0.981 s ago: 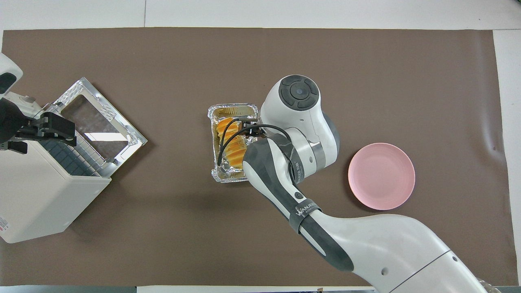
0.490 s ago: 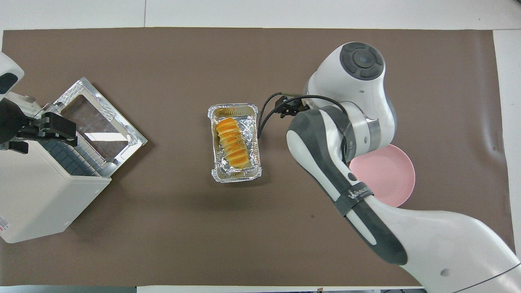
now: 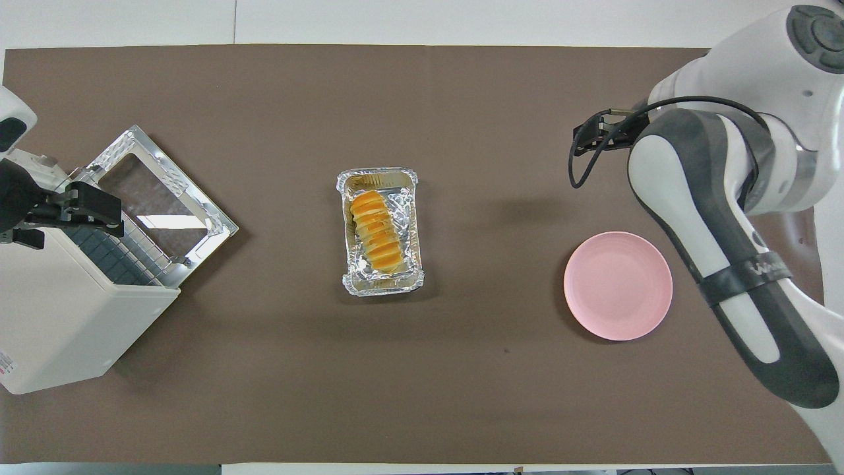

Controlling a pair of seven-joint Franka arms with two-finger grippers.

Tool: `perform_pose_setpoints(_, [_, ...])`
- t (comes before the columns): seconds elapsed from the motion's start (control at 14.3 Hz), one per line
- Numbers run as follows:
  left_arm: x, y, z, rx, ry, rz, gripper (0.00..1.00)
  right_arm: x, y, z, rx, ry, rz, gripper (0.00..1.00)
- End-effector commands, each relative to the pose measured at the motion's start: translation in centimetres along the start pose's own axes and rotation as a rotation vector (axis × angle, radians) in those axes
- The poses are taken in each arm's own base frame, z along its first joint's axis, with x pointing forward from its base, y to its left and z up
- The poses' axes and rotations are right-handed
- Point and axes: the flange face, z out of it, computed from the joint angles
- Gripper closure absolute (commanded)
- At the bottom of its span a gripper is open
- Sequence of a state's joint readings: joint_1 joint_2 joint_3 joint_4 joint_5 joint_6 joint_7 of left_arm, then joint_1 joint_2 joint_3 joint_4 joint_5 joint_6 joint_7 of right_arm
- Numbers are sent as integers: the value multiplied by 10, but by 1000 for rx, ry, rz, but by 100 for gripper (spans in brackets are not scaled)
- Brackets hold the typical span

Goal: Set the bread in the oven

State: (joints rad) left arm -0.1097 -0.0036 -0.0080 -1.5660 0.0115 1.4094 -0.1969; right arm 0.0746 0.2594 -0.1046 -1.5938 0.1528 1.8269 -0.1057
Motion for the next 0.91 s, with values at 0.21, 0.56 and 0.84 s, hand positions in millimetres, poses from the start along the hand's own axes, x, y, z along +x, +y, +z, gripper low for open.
perform_pose_setpoints(0.21, [-10,19,-6,-9,33,49,0,-47,29,-59,-56,-72,-106,0])
perform_pose_setpoints(0.56, [13,135,-3,2,-7,227,0,-84,27,-103,-106,-98,-112,0])
perform_pose_setpoints(0.84, [57,219,35,-2,-42,188,0,-102,51,-124,-133,-95,-110,0])
